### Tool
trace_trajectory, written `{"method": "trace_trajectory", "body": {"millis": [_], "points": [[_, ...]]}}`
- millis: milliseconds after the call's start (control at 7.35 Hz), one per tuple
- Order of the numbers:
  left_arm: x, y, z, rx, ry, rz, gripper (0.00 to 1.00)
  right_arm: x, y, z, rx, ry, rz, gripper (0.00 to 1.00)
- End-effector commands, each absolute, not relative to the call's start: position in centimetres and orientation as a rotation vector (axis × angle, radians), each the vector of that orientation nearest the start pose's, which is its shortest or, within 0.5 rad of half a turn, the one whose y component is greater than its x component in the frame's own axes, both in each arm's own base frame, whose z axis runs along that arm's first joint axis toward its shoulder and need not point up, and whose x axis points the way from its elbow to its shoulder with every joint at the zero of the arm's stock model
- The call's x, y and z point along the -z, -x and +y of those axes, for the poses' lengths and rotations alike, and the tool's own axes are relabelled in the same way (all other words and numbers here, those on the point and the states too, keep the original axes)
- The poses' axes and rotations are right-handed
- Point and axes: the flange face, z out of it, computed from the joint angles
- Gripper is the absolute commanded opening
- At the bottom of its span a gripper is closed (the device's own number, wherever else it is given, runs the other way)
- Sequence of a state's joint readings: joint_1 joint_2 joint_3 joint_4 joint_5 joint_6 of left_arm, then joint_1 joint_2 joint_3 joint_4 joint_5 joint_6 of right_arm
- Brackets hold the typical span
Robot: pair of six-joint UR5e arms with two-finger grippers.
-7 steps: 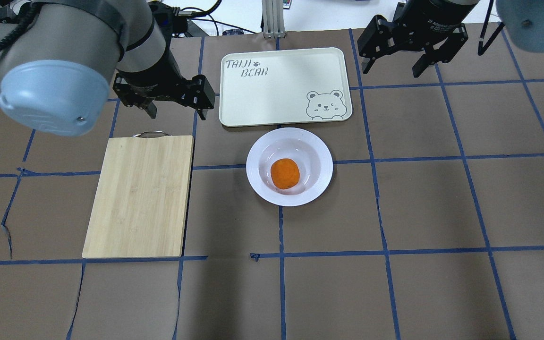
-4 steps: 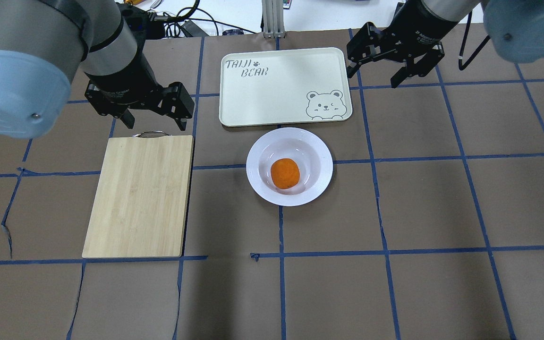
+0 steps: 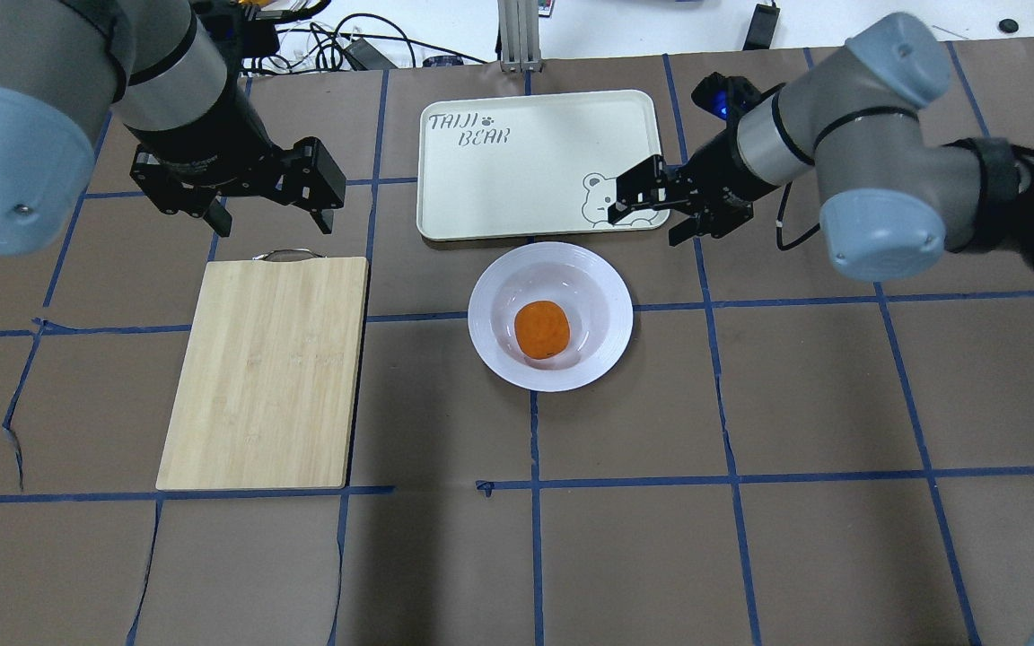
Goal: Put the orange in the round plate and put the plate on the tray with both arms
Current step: 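Move the left arm back to rest while the right gripper grasps the plate rim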
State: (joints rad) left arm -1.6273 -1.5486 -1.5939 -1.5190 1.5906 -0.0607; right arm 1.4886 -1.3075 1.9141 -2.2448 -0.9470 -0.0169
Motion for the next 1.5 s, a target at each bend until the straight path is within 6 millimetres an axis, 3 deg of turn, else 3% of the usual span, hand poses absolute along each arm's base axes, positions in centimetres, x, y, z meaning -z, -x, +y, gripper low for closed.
{"method": "trace_trajectory", "body": {"millis": [0,272,408,680,952,1088,1360], "points": [[-49.8,15.1,-48.3,0.064,0.044,3.120,1.00,-21.8,-14.5,-54.2,0.105,-0.076,2.437,1.00],[-49.8,15.1,-48.5,0.033,0.039,3.122,1.00,-19.3,-15.0,-52.6,0.029,-0.105,2.399,1.00],[-49.7,14.9,-48.9,0.028,0.039,3.125,1.00,-18.8,-15.2,-52.6,0.044,-0.100,2.399,1.00],[-49.6,14.9,-49.0,0.025,0.036,3.125,1.00,-16.1,-15.2,-53.7,0.079,-0.076,2.401,1.00],[-49.5,15.0,-49.1,0.020,0.036,3.130,1.00,-15.8,-15.9,-53.4,0.045,-0.123,2.383,1.00],[-49.5,15.0,-49.1,0.020,0.036,3.130,1.00,-16.4,-18.0,-53.1,0.025,-0.176,2.379,1.00],[-49.4,15.0,-49.1,0.018,0.036,3.131,1.00,-15.8,-18.6,-52.8,0.031,-0.174,2.390,1.00]]}}
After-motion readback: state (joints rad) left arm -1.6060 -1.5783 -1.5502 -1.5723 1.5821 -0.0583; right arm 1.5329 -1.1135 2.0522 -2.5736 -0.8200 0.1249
